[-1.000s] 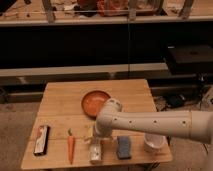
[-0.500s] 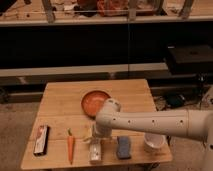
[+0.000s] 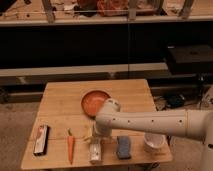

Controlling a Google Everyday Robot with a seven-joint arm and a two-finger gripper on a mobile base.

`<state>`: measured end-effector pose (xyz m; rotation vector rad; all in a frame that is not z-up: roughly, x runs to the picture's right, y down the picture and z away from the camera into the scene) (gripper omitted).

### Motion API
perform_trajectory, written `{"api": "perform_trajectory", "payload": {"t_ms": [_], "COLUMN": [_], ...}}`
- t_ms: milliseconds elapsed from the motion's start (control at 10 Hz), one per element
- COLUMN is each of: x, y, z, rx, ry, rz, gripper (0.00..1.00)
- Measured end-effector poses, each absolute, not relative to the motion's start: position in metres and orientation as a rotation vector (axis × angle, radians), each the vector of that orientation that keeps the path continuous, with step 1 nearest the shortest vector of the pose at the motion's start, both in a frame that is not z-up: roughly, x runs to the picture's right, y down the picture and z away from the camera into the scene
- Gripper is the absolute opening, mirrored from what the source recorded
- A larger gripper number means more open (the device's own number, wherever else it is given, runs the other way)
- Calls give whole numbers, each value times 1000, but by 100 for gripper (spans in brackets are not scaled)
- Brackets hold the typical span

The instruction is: Place the bottle in the ceramic bowl

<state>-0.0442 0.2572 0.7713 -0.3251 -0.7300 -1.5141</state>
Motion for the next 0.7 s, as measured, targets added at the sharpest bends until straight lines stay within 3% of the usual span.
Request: {"api": "perform_trajectory", "payload": {"t_ms": [700], "x": [-46], "y": [256], "z": [778], "rx": [-324], "ry": [-722], "rz": [-1525], "gripper": [80]}}
